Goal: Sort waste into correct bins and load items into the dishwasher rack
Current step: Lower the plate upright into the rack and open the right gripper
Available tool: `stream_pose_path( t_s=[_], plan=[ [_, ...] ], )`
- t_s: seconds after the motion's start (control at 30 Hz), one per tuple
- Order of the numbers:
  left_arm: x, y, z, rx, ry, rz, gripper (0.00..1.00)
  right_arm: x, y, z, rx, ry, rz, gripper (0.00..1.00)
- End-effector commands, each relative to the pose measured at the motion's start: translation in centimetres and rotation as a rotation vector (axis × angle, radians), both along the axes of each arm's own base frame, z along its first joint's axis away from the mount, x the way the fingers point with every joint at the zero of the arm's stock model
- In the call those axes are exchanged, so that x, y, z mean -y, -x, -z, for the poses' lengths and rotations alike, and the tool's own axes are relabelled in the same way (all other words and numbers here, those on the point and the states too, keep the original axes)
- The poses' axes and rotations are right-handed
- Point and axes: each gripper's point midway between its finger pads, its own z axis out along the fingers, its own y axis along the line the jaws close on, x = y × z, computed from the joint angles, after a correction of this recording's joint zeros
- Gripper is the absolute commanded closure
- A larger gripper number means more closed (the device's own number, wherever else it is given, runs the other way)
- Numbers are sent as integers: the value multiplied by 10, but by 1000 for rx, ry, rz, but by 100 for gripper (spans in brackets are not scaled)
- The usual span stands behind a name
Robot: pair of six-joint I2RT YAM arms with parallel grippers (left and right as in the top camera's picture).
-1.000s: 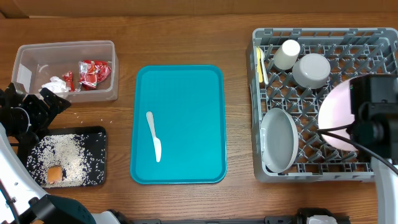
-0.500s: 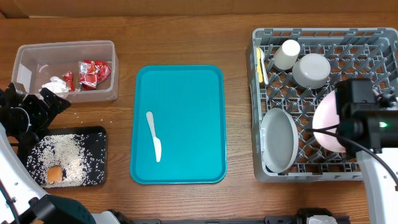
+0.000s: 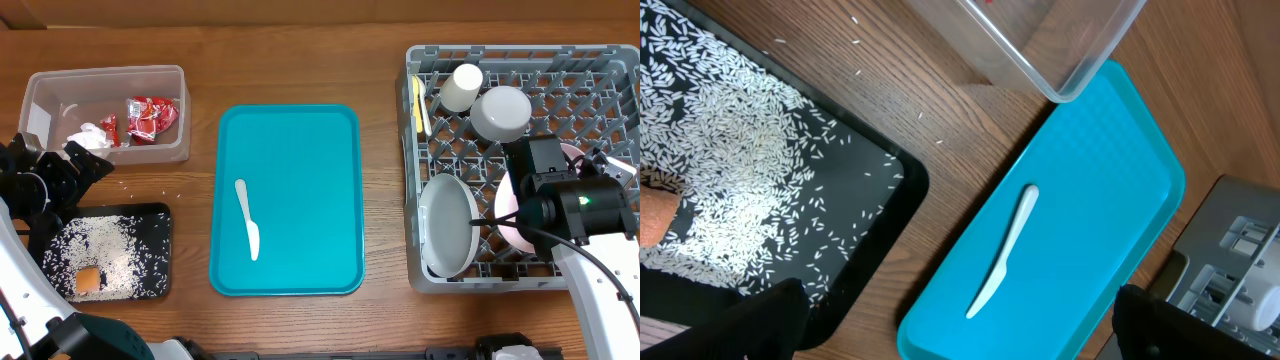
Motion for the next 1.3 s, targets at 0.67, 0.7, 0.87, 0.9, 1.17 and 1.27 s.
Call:
stream_pose_path(
  t_s=[0.67,0.7,0.87,0.9,1.17,1.27],
  plan=[
    [-1,0,-1,1,0,-9,0,-4,1,30,-118,-9,9,91],
    [-1,0,-1,1,1,-9,0,-4,1,30,-119,-9,9,91],
    [-1,0,-1,1,0,-9,0,-3,0,29,-116,-5,9,85],
    [-1,0,-1,2,1,-9,0,-3,0,28,-112,-5,9,83],
    [-1,0,-1,2,1,-9,0,-10,-20,-15,50,-57,5,10],
    [-1,0,-1,1,1,-9,0,-17,-33,-53,191,-123,-8,5]
  ],
)
